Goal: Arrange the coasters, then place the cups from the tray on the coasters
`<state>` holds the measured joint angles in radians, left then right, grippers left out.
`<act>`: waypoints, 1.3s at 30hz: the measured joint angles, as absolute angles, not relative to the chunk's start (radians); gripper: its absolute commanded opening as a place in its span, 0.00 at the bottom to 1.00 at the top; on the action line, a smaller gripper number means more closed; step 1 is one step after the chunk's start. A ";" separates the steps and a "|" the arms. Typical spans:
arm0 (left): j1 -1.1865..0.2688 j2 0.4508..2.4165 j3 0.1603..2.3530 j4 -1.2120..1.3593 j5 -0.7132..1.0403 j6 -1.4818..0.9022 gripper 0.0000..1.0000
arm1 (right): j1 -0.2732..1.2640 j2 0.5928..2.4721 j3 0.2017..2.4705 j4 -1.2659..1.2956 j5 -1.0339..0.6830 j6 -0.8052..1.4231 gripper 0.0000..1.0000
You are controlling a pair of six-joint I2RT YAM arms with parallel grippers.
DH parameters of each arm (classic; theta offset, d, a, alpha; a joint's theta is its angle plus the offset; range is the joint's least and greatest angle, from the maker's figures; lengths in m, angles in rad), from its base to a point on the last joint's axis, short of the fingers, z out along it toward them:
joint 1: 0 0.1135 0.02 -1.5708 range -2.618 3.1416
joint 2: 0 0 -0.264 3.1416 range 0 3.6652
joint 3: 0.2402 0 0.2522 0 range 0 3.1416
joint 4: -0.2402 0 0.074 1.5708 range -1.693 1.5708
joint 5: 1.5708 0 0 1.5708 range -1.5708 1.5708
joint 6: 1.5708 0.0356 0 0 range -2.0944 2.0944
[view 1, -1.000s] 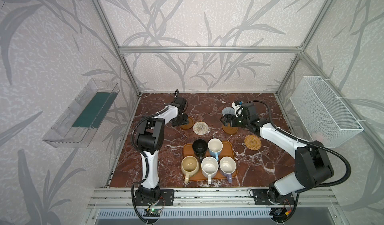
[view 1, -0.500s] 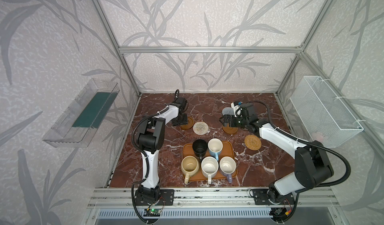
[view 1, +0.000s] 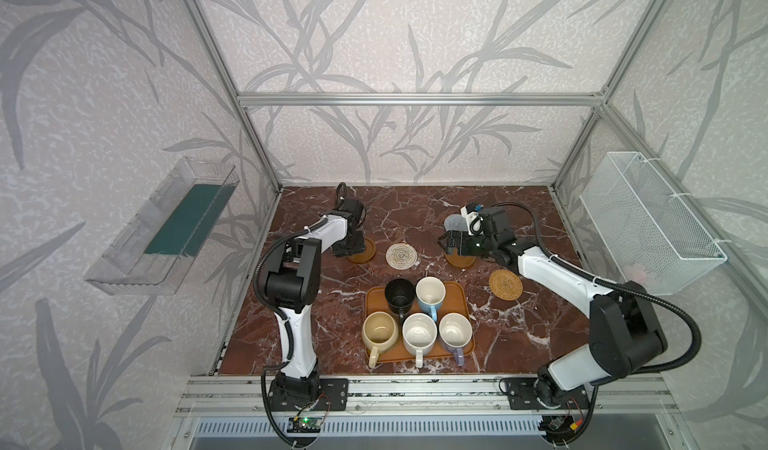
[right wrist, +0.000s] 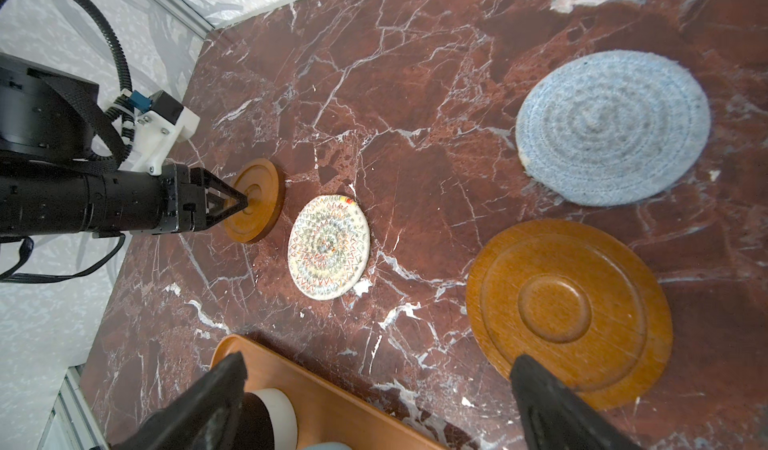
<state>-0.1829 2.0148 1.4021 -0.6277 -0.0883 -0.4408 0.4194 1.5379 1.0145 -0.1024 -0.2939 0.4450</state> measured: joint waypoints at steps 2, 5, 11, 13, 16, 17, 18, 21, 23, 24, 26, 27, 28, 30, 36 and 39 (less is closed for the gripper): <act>-0.175 2.008 1.395 -0.635 -0.101 -0.441 0.49 | 0.421 1.538 1.015 -0.103 -0.294 0.445 0.98; -0.170 1.996 1.379 -0.637 -0.105 -0.444 0.49 | 0.424 1.537 1.015 -0.106 -0.294 0.445 0.98; -0.181 1.978 1.370 -0.653 -0.099 -0.447 0.50 | 0.426 1.536 1.015 -0.111 -0.294 0.445 0.98; -0.181 1.974 1.370 -0.659 -0.100 -0.448 0.50 | 0.427 1.536 1.015 -0.112 -0.294 0.445 0.98; -0.181 1.964 1.369 -0.670 -0.100 -0.450 0.53 | 0.427 1.534 1.015 -0.118 -0.292 0.445 0.99; -0.181 1.958 1.369 -0.674 -0.101 -0.451 0.54 | 0.429 1.531 1.015 -0.121 -0.290 0.445 1.00; -0.181 1.951 1.369 -0.678 -0.102 -0.453 0.55 | 0.429 1.528 1.015 -0.126 -0.287 0.448 0.99; -0.182 1.920 1.370 -0.695 -0.108 -0.456 0.63 | 0.430 1.514 1.015 -0.149 -0.267 0.446 0.99; -0.185 1.892 1.376 -0.709 -0.113 -0.452 0.77 | 0.430 1.499 1.015 -0.164 -0.249 0.445 0.99; -0.186 1.879 1.380 -0.716 -0.114 -0.442 0.84 | 0.430 1.492 1.015 -0.167 -0.239 0.445 0.99; -0.194 1.850 1.400 -0.735 -0.134 -0.428 0.89 | 0.430 1.471 1.015 -0.170 -0.213 0.442 0.99; -0.201 1.838 1.412 -0.742 -0.141 -0.424 0.90 | 0.430 1.462 1.015 -0.171 -0.204 0.439 0.99; -0.213 1.825 1.426 -0.749 -0.147 -0.417 0.90 | 0.430 1.451 1.015 -0.171 -0.192 0.433 0.99; -0.242 1.801 1.447 -0.748 -0.147 -0.407 0.90 | 0.430 1.442 1.027 -0.194 -0.178 0.414 0.99; -0.323 1.778 1.456 -0.688 0.017 -0.380 0.88 | 0.430 1.452 1.133 -0.281 -0.157 0.357 0.99; -0.356 1.820 1.466 -0.632 0.130 -0.377 0.89 | 0.430 1.470 1.184 -0.317 -0.158 0.338 0.99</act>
<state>-0.3565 1.8198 1.4658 -0.6323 0.1295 -0.3767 0.4301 1.4696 1.1835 -0.3168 -0.1581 0.3378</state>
